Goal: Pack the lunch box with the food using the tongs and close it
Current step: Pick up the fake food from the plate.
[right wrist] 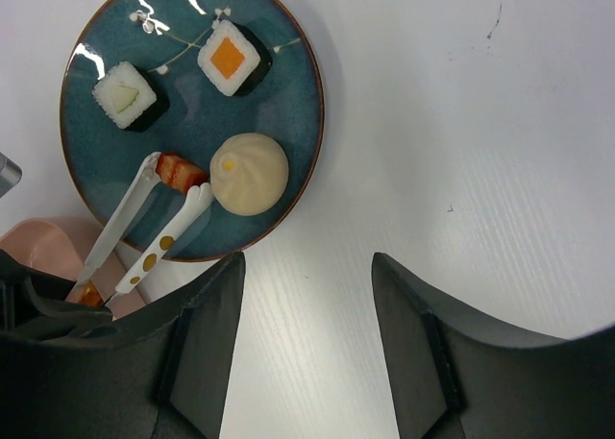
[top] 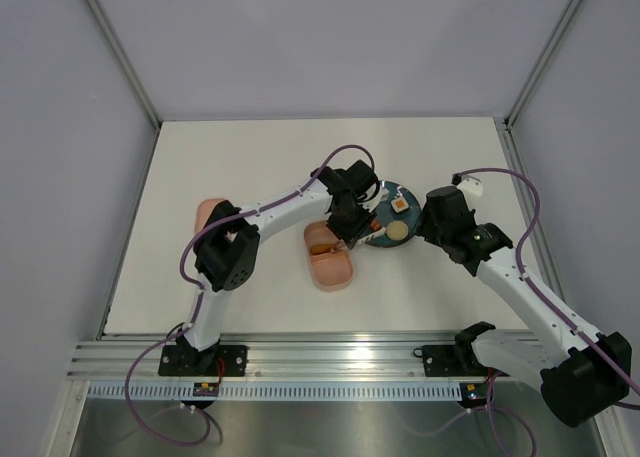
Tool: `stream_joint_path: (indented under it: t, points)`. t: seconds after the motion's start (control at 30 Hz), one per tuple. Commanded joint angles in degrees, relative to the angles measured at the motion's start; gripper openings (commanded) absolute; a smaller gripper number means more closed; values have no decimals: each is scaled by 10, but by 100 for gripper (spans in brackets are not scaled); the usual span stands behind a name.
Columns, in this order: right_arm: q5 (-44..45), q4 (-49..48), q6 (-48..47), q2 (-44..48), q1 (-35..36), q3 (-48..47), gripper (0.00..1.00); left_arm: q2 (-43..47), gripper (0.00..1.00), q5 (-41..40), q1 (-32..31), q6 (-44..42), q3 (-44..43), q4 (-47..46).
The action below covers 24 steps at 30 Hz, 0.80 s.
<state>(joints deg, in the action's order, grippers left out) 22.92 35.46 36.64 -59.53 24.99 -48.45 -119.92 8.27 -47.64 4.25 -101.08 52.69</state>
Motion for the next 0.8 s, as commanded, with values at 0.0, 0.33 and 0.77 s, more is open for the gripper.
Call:
stream_joint_path:
  t: [0.0, 0.33, 0.77]
  points:
    - [-1, 0, -5, 10, -6, -2, 63, 5, 39, -27, -4, -15, -25, 8]
    - [-2, 0, -3, 13, -6, 0, 64, 8, 24, -42, -4, -18, -26, 8]
    - [-5, -2, -2, 13, -6, 1, 64, 61, 2, -51, -5, -14, -31, 6]
